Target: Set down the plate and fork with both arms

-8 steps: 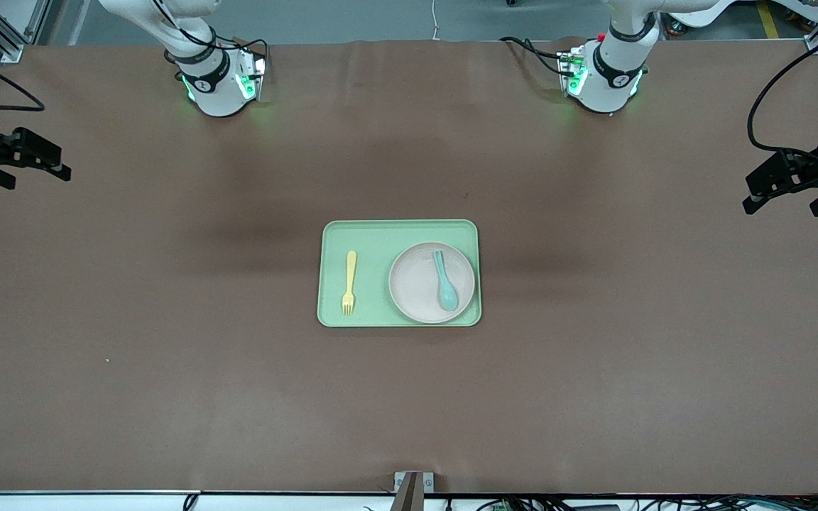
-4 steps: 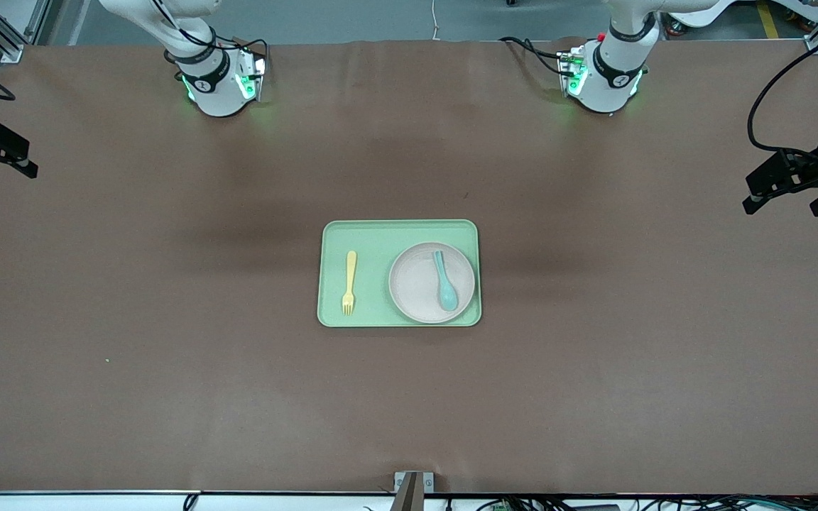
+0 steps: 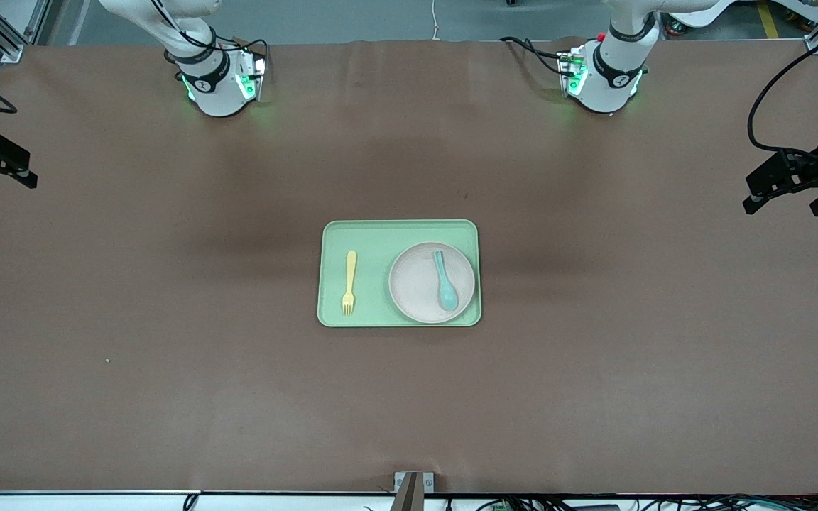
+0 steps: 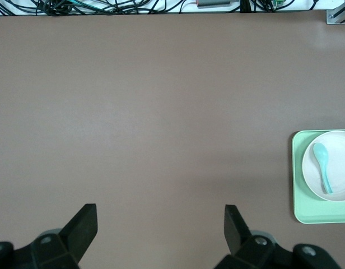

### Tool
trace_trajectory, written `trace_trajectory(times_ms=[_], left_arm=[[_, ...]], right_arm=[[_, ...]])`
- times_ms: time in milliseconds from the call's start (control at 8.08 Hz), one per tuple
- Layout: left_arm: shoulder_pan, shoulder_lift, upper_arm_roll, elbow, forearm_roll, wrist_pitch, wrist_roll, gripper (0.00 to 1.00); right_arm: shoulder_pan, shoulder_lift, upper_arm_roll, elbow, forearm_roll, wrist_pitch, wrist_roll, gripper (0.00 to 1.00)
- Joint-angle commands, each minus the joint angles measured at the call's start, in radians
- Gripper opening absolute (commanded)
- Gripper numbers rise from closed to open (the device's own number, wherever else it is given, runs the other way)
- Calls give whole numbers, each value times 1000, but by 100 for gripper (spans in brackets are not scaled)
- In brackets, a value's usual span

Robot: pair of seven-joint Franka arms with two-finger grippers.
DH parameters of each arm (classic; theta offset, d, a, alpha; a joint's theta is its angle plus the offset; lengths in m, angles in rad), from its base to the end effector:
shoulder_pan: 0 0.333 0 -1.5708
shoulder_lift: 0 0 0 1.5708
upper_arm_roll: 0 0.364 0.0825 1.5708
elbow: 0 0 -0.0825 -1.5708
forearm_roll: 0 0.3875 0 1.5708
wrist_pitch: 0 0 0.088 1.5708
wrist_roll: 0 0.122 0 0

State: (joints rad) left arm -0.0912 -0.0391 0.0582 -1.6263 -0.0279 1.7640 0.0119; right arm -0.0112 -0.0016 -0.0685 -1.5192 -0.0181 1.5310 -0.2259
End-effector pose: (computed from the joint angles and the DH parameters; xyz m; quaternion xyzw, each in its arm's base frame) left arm 0.5647 -0.0208 0.6715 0.9958 -0.0208 0.0881 0.0159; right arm 0.5522 -0.0464 0.6793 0.9973 0.0726 0.0053 0.0099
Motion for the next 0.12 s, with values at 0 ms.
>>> trace_trajectory(times_ms=[0], left_arm=[[1, -7, 0, 6, -15, -17, -6, 100]], right_arm=[[-10, 19, 12, 37, 0, -25, 66, 99]])
